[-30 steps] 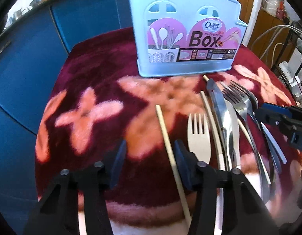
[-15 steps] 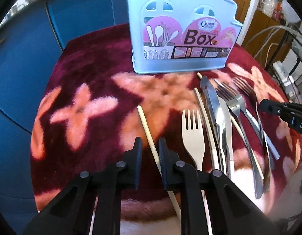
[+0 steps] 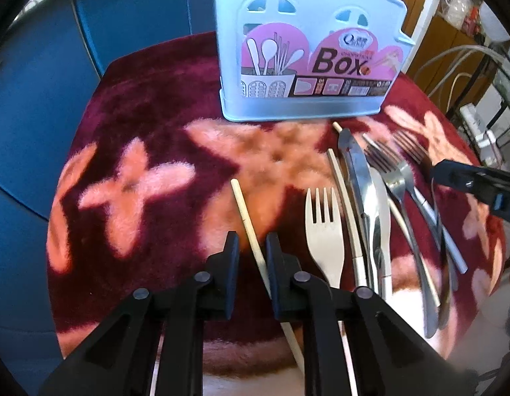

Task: Organize utensils
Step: 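Grasp the wooden chopstick with the left gripper while the right gripper grasps a thin metal stick, then lift both held sticks and carry them over the blue 'Box' holder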

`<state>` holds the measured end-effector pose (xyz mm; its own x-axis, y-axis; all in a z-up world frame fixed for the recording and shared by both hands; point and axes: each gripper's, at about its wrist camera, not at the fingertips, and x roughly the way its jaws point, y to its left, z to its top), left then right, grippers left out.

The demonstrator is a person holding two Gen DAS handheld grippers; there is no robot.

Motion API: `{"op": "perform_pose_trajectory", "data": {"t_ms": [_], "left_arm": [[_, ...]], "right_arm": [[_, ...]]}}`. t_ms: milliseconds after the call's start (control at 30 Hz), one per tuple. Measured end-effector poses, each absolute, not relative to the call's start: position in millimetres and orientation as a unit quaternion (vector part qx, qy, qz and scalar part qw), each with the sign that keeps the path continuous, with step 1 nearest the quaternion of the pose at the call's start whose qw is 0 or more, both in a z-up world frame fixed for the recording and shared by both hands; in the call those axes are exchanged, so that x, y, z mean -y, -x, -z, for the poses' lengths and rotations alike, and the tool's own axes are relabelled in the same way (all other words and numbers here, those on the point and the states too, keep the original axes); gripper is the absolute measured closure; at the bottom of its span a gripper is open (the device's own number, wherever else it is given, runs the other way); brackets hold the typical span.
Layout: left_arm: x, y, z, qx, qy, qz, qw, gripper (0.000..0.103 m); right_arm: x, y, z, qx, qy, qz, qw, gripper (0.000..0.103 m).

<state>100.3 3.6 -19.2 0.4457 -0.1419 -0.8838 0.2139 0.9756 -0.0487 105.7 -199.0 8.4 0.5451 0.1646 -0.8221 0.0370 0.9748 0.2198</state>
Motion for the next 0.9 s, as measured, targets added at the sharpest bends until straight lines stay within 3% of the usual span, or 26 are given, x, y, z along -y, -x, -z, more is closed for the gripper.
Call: {"op": "perform_pose_trajectory", "data": {"t_ms": [133, 200, 267, 400, 900], "left_arm": [[-5.4, -100.4, 15.8, -0.508, -0.018, 0.114, 0.854, 0.100], [-6.6, -99.8, 14.5, -0.504, -0.012, 0.120, 0.856, 0.100], [-8.7, -98.6, 12.5, -0.498, -0.004, 0.125, 0.858, 0.100], [-13.5, -94.4, 3.9, -0.479, 0.013, 0.131, 0.868, 0.100], [-7.5, -87.0, -74.3, -0.338, 0.049, 0.138, 0.930, 0.100]], "right_arm": [[197.7, -123.5, -0.1, -0.499, -0.087, -0.019, 0.862, 0.077], [199.2, -133.6, 4.7, -0.510, -0.081, -0.012, 0.856, 0.078], [200.2, -135.1, 5.6, -0.512, -0.084, -0.016, 0.855, 0.093], [203.0, -128.5, -0.1, -0.499, -0.086, -0.020, 0.862, 0.096], [209.1, -74.7, -78.0, -0.313, -0.102, -0.028, 0.944, 0.099]]}}
